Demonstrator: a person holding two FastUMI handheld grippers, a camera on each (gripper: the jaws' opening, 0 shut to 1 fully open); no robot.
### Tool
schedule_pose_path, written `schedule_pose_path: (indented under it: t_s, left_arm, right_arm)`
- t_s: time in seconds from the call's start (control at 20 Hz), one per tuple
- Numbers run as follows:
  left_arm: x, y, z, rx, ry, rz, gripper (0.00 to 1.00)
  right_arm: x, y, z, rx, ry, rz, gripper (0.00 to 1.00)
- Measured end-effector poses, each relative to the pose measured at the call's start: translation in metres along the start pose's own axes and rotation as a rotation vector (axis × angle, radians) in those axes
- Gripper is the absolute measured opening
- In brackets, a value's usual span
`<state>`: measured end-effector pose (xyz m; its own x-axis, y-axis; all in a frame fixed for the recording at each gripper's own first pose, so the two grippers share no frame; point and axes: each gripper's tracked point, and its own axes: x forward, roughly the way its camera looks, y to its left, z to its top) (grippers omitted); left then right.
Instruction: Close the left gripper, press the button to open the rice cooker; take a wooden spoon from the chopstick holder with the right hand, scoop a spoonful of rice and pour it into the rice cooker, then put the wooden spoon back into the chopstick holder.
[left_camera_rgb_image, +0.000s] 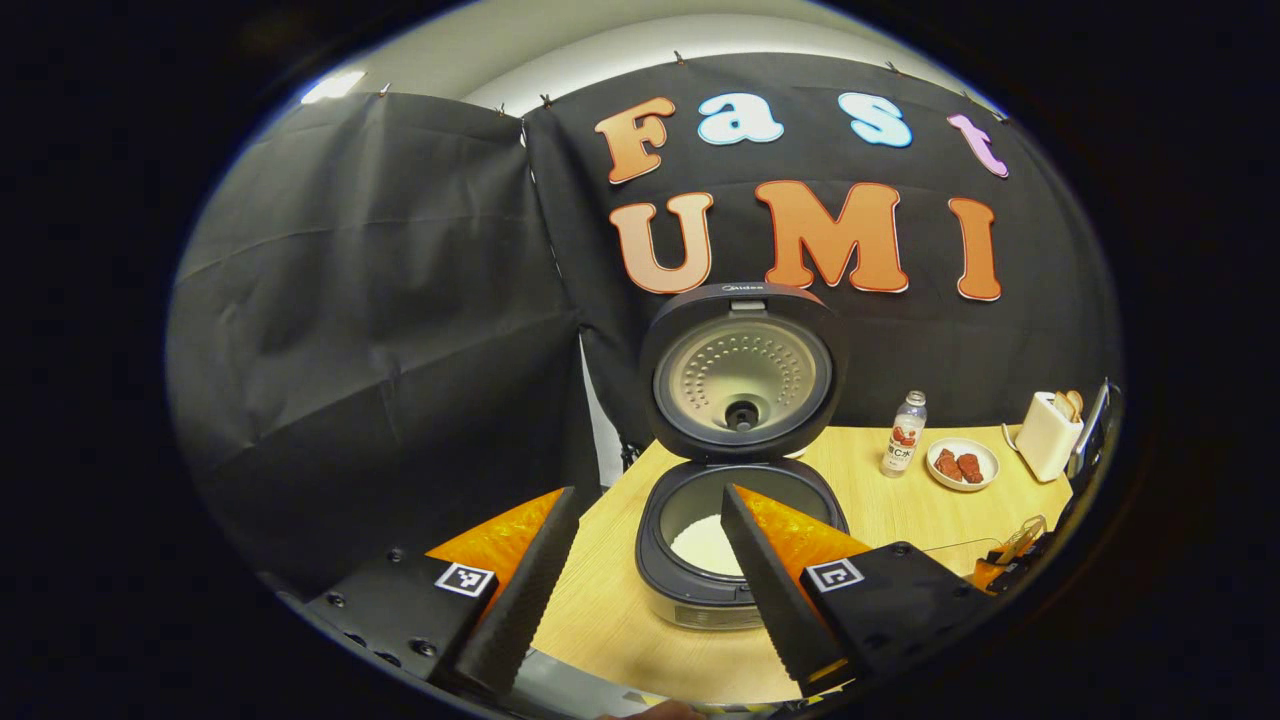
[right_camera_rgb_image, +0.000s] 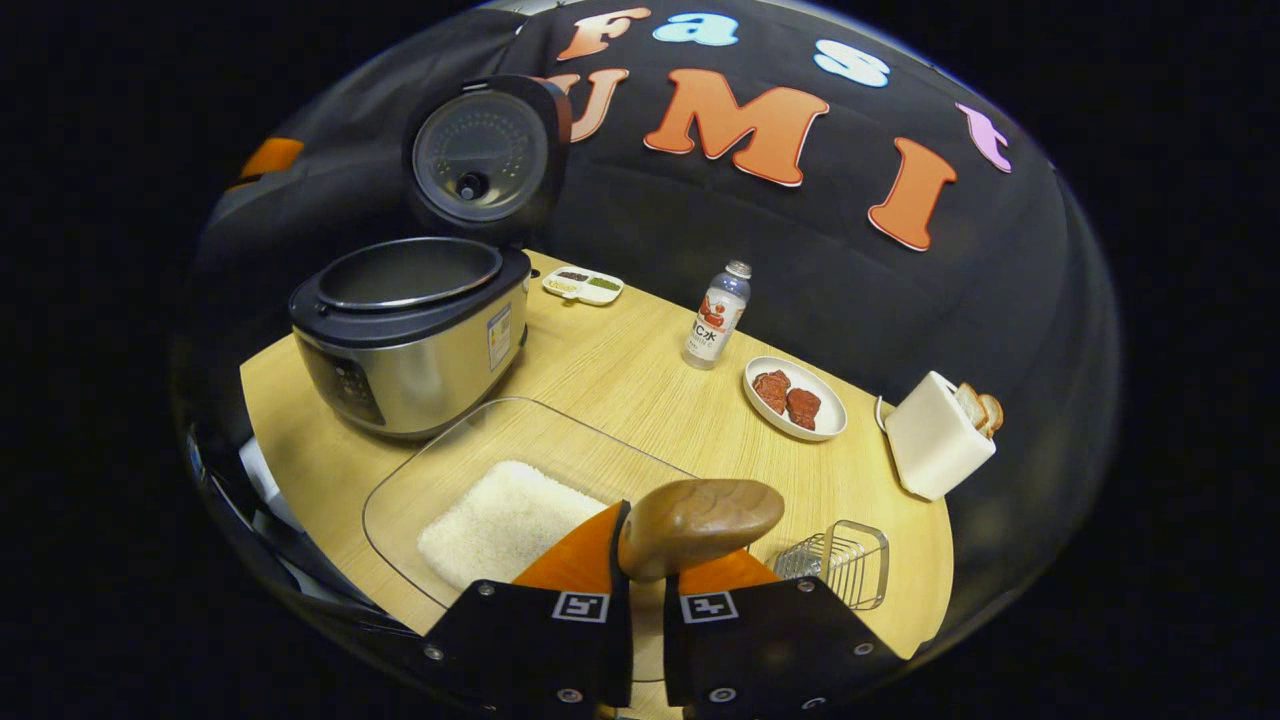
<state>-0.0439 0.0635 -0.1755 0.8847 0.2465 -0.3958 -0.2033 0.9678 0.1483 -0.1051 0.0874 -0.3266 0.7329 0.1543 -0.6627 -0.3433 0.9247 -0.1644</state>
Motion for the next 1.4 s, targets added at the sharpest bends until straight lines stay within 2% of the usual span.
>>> schedule_pose_path:
  t_s: [0.25, 0.5, 0.7, 1.0, 1.4]
  left_arm:
    - [0.003, 0.000, 0.001, 0.015, -0.005, -0.008, 0.97]
    - [0.010, 0.003, -0.009, -0.011, 0.029, -0.026, 0.98]
    - [0.014, 0.015, -0.008, -0.013, 0.024, -0.017, 0.97]
    - [0.023, 0.023, -0.012, -0.035, 0.041, -0.035, 0.98]
    - [0.030, 0.026, -0.005, -0.012, 0.029, -0.041, 0.97]
  right_arm:
    - [0.000, 0.006, -0.010, 0.131, 0.050, 0.011, 0.12]
    - [-0.001, 0.035, 0.000, 0.394, 0.069, 0.111, 0.11]
    - [0.002, 0.051, 0.011, 0.473, 0.057, 0.147, 0.11]
    - [0.020, 0.049, 0.020, 0.600, 0.050, 0.165, 0.12]
    - [0.034, 0.044, 0.019, 0.937, 0.064, 0.240, 0.11]
